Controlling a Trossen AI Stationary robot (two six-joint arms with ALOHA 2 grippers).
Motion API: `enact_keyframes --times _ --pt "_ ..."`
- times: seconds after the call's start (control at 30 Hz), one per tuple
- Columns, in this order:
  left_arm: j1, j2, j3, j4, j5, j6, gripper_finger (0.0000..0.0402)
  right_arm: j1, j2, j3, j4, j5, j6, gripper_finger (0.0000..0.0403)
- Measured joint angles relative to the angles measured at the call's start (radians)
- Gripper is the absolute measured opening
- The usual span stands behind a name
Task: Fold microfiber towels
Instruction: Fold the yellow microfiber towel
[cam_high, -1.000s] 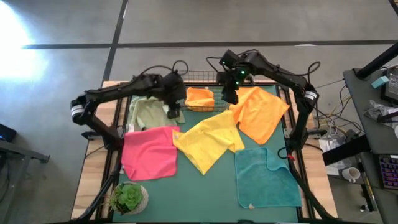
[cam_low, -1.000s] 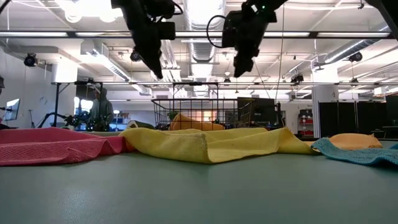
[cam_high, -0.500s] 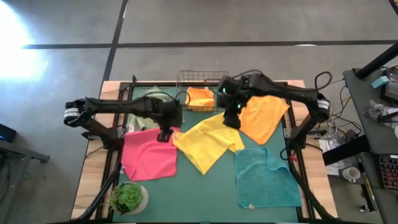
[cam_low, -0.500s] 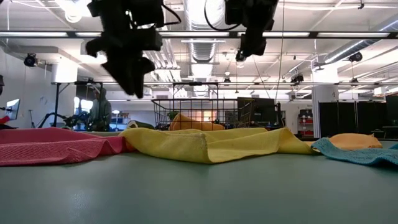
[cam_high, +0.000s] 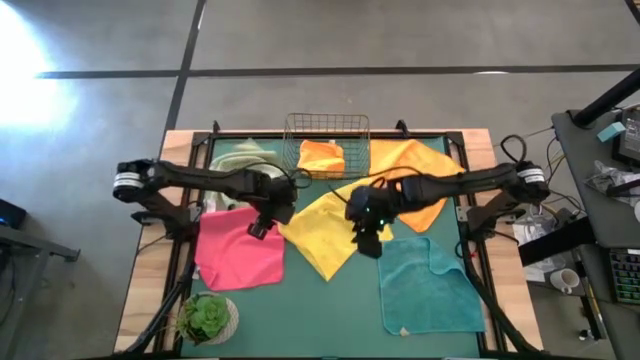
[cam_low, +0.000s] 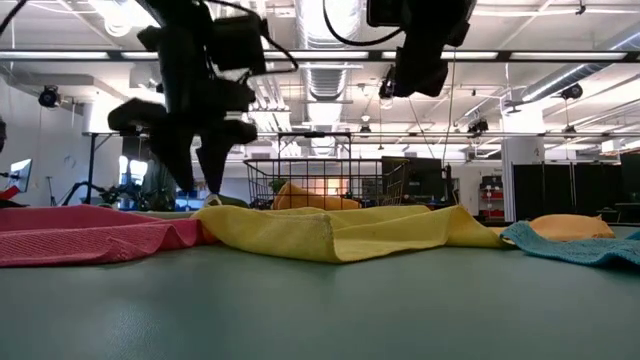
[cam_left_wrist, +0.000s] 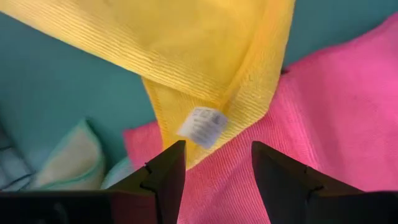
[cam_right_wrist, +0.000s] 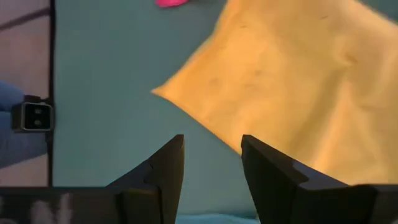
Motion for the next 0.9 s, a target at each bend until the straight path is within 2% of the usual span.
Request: enact_keyframes --times 0.23,0.4,0.67,0.77,0.9 --pt "0.001 0.065 0.000 0.047 -0.071 -0.001 0.0167 0.086 0.008 -0.049 0.082 0.046 0.104 0.0150" --pt "0.002 0.062 0.000 0.061 -0.071 0.000 0.0167 0.118 0.017 -0.051 0.110 0.103 0.112 0.0150" --pt "0.001 0.071 -0.013 0.070 -0.060 0.001 0.0166 0.129 0.018 -0.070 0.118 0.132 0.116 0.0150" --pt "0.001 0.071 -0.022 0.064 -0.060 0.001 0.0152 0.129 0.018 -0.091 0.166 0.132 0.157 0.0150" --pt "0.000 0.071 -0.038 0.067 -0.060 0.000 0.0104 0.136 0.018 -0.130 0.253 0.132 0.181 0.0150"
